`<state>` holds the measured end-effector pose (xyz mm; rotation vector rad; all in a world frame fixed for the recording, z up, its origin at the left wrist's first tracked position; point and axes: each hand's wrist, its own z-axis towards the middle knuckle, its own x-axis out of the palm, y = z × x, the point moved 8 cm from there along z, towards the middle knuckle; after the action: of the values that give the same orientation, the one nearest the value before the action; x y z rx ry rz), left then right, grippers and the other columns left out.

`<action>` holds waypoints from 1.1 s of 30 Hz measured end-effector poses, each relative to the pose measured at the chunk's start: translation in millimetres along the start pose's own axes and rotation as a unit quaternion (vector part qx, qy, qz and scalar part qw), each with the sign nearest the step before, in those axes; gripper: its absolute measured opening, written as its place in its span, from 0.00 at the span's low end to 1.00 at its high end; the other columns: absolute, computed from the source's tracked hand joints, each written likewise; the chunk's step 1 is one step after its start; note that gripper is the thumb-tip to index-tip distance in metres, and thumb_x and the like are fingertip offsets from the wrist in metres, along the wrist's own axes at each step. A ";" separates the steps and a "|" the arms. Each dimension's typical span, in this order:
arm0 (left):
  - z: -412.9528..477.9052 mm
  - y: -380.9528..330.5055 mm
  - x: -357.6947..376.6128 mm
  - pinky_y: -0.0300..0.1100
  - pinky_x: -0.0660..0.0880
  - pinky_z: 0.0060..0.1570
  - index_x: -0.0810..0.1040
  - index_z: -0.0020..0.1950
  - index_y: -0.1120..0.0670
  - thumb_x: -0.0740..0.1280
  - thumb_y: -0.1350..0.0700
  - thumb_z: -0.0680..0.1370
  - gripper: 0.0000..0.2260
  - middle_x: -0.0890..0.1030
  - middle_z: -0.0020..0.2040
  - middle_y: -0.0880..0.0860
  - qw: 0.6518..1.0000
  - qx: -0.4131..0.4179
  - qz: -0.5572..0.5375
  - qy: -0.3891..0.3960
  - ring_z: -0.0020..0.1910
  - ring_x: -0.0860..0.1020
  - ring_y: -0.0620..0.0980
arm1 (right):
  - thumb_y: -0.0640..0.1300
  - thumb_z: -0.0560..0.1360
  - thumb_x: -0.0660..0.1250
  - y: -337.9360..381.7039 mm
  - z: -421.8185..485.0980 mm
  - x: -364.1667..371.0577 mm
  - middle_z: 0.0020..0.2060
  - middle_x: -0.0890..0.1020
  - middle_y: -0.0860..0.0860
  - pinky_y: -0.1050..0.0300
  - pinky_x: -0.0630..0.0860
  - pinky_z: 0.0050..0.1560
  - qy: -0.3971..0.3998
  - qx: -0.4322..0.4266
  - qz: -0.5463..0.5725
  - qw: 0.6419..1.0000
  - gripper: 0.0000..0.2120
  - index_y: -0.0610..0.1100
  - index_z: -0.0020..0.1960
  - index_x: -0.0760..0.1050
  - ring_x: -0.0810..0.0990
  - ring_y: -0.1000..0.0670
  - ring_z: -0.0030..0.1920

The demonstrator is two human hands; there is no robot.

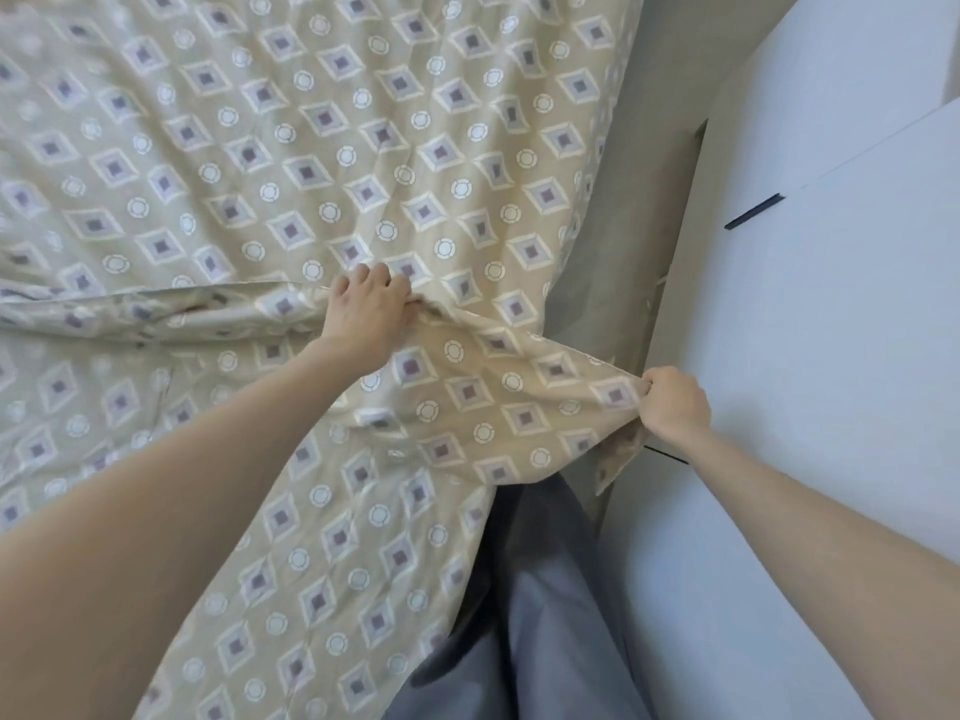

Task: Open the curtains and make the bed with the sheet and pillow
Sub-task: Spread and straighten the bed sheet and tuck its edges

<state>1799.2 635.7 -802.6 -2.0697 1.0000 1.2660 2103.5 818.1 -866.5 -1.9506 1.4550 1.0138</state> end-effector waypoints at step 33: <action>-62.7 101.0 66.1 0.51 0.58 0.68 0.63 0.66 0.56 0.61 0.47 0.79 0.20 0.60 0.68 0.61 0.698 -0.546 -0.457 -0.079 0.68 0.60 0.59 | 0.41 0.79 0.57 267.7 15.2 -39.7 0.63 0.71 0.51 0.51 0.74 0.53 0.055 -0.354 0.095 0.929 0.14 0.47 0.64 0.71 0.76 0.49 0.56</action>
<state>1770.6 507.9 -839.6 -2.5164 -1.1472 1.4705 1838.7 771.3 -833.1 -2.4064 1.4862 1.7269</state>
